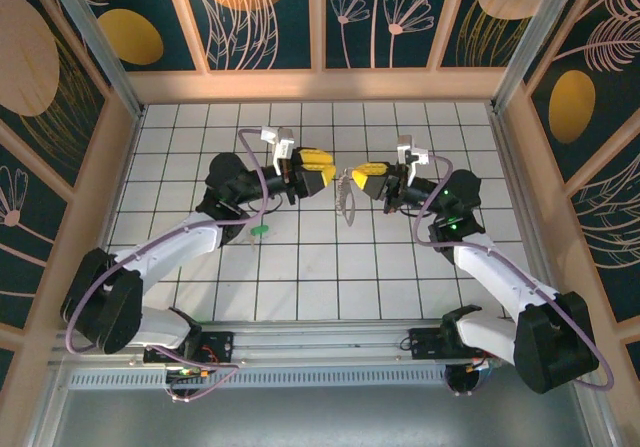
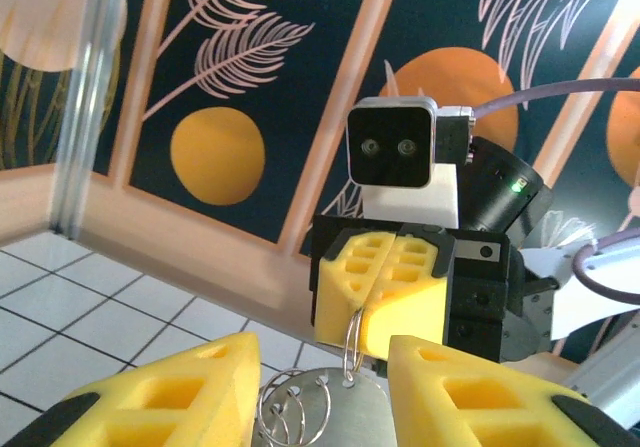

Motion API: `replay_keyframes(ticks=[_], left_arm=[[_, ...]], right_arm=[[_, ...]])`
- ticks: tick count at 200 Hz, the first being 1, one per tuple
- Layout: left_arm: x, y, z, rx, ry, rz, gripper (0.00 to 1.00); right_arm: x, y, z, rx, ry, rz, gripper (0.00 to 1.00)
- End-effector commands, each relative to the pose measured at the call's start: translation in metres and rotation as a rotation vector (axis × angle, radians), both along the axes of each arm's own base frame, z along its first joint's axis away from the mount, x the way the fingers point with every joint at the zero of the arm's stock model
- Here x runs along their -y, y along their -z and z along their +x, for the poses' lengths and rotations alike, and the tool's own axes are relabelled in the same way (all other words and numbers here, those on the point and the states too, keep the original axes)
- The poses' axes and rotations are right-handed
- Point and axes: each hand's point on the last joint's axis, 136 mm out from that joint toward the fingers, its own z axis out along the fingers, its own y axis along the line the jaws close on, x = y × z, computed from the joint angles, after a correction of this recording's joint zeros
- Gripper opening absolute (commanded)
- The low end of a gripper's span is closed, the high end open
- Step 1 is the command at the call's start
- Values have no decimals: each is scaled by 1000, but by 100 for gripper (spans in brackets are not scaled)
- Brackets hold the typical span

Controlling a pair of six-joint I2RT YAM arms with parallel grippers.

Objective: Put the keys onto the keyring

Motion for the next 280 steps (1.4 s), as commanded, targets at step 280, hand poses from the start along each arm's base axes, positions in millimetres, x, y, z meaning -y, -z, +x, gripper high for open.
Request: replay_keyframes(ticks=[280], left_arm=[[16,-5,-22,17,220,-58,11]], right_arm=[[-15,-16,-10,47,-86,67,0]])
